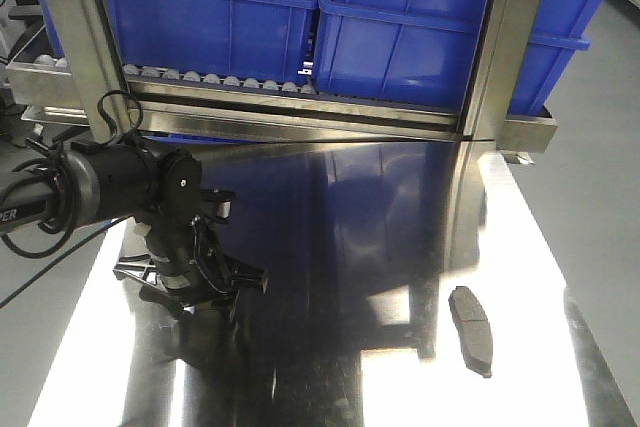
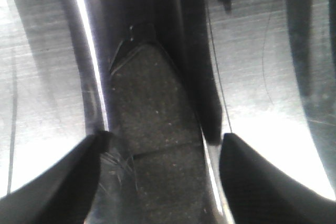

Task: Move and align brake pads A on conveyor
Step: 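Lower the open left gripper around the brake pad and close it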

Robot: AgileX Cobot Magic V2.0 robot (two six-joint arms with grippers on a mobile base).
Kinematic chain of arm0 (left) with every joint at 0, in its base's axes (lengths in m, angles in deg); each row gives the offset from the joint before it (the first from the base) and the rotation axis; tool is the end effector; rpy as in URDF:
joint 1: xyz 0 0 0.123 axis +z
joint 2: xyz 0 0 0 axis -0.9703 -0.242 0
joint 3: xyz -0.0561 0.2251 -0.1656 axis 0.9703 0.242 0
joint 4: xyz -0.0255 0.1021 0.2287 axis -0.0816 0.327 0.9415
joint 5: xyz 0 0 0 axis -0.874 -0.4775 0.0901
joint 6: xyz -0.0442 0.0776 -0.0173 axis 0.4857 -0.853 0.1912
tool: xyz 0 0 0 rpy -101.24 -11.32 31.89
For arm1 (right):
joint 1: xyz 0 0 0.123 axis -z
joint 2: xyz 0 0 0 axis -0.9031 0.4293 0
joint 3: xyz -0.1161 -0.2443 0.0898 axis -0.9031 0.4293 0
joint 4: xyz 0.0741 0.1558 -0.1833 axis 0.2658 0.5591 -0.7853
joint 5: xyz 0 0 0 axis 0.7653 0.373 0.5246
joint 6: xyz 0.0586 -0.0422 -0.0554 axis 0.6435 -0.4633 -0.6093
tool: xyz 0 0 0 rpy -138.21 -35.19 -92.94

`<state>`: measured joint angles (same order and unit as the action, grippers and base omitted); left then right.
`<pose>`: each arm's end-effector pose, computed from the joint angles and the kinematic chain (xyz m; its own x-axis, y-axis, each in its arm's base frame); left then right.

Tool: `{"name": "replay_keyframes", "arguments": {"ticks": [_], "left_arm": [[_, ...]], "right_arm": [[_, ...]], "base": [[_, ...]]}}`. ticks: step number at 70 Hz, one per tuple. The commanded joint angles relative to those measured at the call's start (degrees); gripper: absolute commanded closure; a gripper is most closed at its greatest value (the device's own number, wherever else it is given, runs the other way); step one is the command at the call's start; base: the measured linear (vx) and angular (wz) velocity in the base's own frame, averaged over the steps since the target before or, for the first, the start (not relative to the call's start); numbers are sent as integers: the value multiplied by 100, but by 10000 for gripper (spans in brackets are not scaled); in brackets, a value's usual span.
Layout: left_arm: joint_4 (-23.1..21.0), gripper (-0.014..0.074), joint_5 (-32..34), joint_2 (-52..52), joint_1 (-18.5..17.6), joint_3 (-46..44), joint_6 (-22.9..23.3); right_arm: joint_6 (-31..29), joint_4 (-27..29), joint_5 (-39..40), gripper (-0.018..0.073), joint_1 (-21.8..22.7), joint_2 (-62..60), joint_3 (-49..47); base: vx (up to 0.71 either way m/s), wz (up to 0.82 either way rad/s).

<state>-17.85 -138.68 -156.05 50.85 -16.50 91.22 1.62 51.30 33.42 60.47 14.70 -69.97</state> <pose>0.3415 -0.1638 0.1720 -0.9937 0.1015 -0.0467 0.1039 0.9932 -0.0525 0.0890 0.0004 0.2705 -0.4963 -0.0696 -0.8653 -0.0331 0.9976 -0.0612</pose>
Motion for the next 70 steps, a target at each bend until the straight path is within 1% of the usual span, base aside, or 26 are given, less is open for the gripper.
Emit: {"name": "replay_keyframes", "arguments": {"ticks": [1, 20, 25, 29, 49, 62, 70], "left_arm": [[-18, 220, 24, 276, -32, -154, 30], [-18, 394, 24, 276, -32, -154, 12], [-18, 424, 28, 276, -32, -154, 0], [-18, 443, 53, 276, -32, -154, -96], [-5, 447, 308, 452, -32, -154, -366], [7, 446, 407, 952, -32, -85, -595], [7, 443, 748, 1404, -32, 224, -635]], "right_arm": [[-17, -61, 387, 560, 26, 43, -153], [-17, -61, 387, 560, 26, 43, -153], [-17, -61, 387, 560, 26, 43, -153], [-17, -61, 387, 560, 26, 43, -153], [-17, -61, 387, 560, 26, 43, -153], [-17, -61, 387, 560, 26, 43, -153], [-17, -61, 387, 560, 26, 43, -153]], "base": [[0, 0], [0, 0], [0, 0], [0, 0], [0, 0], [0, 0], [0, 0]]}}
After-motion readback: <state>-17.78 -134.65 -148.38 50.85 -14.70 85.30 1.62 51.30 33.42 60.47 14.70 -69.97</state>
